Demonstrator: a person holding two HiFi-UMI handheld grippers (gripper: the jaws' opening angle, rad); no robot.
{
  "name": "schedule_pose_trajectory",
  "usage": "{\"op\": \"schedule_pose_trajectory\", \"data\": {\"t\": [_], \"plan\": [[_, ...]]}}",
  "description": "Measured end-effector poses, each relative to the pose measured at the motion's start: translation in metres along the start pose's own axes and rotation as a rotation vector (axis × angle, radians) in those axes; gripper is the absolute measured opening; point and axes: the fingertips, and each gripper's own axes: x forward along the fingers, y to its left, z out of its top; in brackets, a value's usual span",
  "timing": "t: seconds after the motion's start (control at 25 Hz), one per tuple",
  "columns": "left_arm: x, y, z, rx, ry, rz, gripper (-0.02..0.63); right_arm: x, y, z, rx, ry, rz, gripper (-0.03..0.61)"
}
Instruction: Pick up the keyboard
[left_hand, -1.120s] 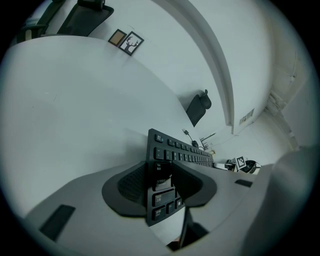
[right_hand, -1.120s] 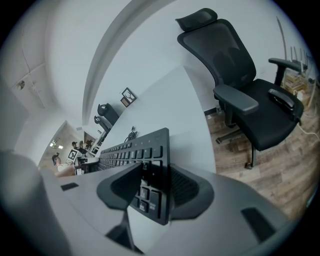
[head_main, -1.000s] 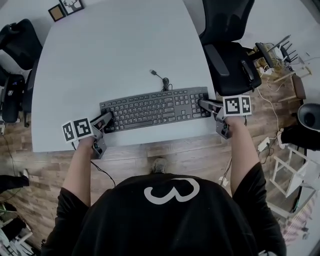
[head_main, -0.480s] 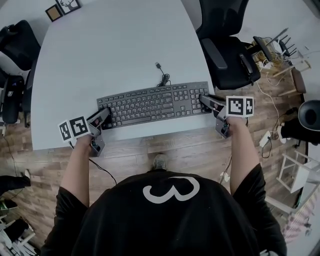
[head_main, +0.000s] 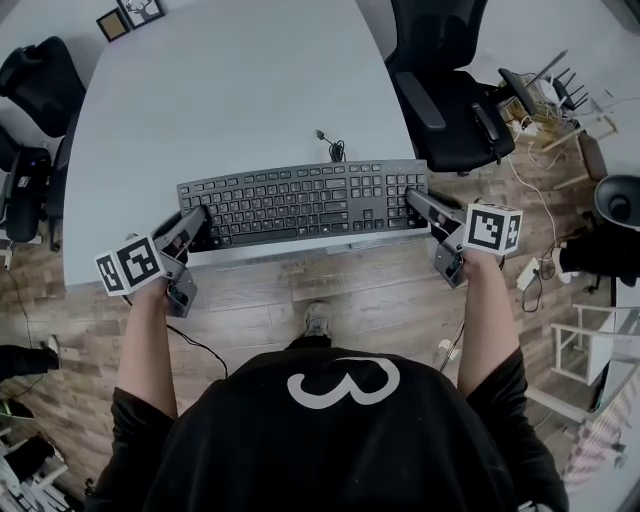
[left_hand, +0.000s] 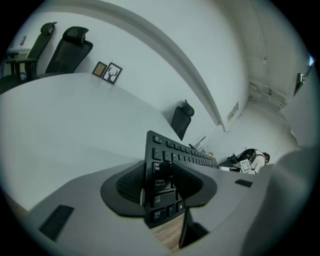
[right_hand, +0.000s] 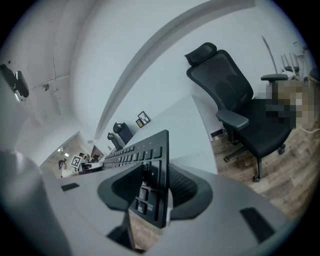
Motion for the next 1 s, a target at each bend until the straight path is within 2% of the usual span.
{"op": "schedule_pose_trajectory", "data": {"t": [0.12,0.28,0.72,1.0], "plan": [[0.021,0.021,-0.010,-0.044,-0.008,-0.006,0.167,0.018,-0.017,0.000,-0.012,0.041,-0.022,0.158],[0.017,0.022,-0.029,-0.080,-0.005,0.054,0.167,0.020,-0.024,-0.011,0.014,0.091,0.003,0.158],[0.017,0.024,-0.031,-0.043,-0.148,0.016,0.167,0.012,-0.015,-0.003,-0.091,-0.039,0.038,0.156],[0.018,0.023,-0.030,-0.045,-0.180,0.005,0.167,0.011,-0.016,-0.001,-0.122,-0.077,0.033,0.156]]}}
